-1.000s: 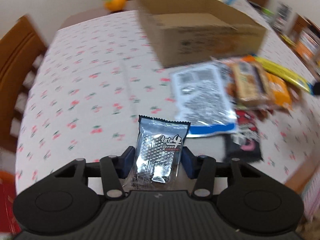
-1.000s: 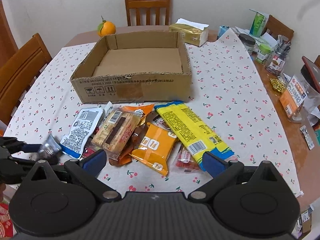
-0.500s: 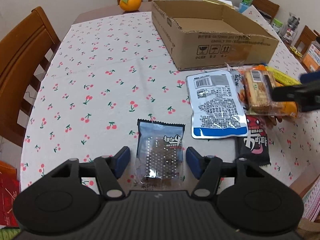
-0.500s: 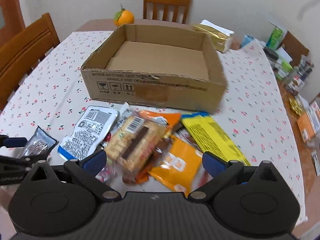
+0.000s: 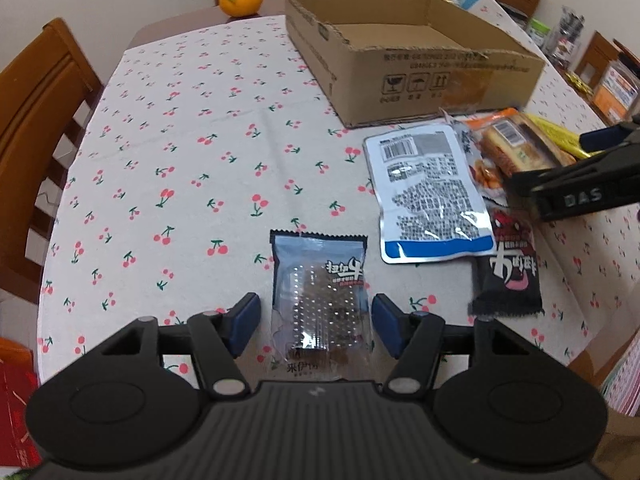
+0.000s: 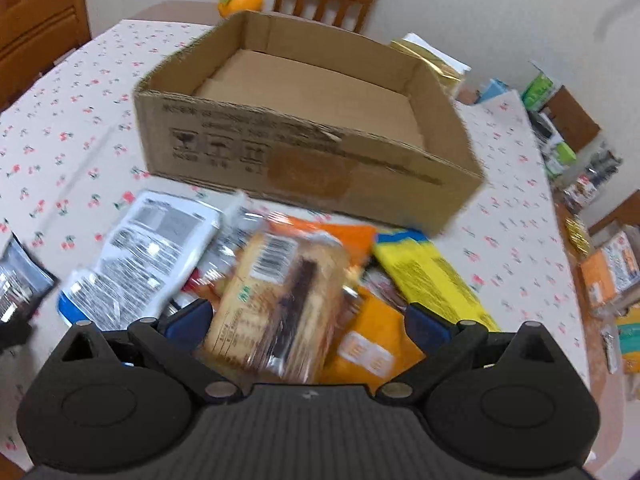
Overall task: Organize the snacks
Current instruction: 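Grasp the brown biscuit bar with the right gripper while the left holds the silver packet, then carry both packets over the cardboard box and open both grippers to drop them, then move the right gripper to the long yellow packet and close on it, then grasp the white-and-blue printed packet with the left gripper while the right holds the yellow packet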
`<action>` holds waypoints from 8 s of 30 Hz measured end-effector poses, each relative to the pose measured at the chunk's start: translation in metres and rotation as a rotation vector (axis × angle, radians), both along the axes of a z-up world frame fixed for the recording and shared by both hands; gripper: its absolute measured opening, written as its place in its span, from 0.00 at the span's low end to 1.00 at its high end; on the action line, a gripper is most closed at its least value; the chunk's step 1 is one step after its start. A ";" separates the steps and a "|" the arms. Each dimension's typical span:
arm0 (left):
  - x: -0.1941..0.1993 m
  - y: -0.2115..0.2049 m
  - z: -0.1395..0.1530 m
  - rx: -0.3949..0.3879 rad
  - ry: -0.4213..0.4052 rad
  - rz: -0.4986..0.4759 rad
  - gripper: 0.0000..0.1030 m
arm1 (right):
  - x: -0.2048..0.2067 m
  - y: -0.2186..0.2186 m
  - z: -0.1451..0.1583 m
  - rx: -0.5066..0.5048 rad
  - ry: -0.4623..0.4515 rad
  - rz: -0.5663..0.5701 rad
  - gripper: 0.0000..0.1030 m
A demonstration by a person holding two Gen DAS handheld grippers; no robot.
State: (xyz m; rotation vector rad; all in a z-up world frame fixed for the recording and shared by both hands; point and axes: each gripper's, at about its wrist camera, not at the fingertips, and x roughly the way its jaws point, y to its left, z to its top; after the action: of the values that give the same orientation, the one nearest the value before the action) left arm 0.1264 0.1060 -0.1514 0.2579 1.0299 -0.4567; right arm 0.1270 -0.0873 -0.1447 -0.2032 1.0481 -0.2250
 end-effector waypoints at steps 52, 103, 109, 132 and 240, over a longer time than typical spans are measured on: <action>0.001 -0.043 0.090 -0.004 -0.003 -0.048 0.43 | 0.012 -0.042 0.081 0.219 -0.014 0.412 0.58; 0.065 -0.080 0.099 -0.057 -0.210 0.251 0.94 | 0.189 -0.100 0.073 0.284 -0.061 0.339 0.58; 0.054 -0.061 0.090 -0.042 -0.174 0.312 0.94 | 0.231 -0.089 0.046 0.268 -0.016 0.322 0.58; 0.040 -0.052 0.086 -0.025 -0.165 0.249 0.94 | 0.184 -0.085 0.086 0.177 -0.137 0.311 1.00; 0.047 -0.065 -0.010 -0.018 -0.033 0.028 0.77 | 0.002 -0.154 0.023 0.344 0.090 0.107 0.67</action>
State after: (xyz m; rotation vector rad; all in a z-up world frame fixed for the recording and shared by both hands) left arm 0.1738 0.0411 -0.1611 0.2340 0.9960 -0.4353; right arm 0.1288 -0.2415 -0.1212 0.0420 1.1441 0.0629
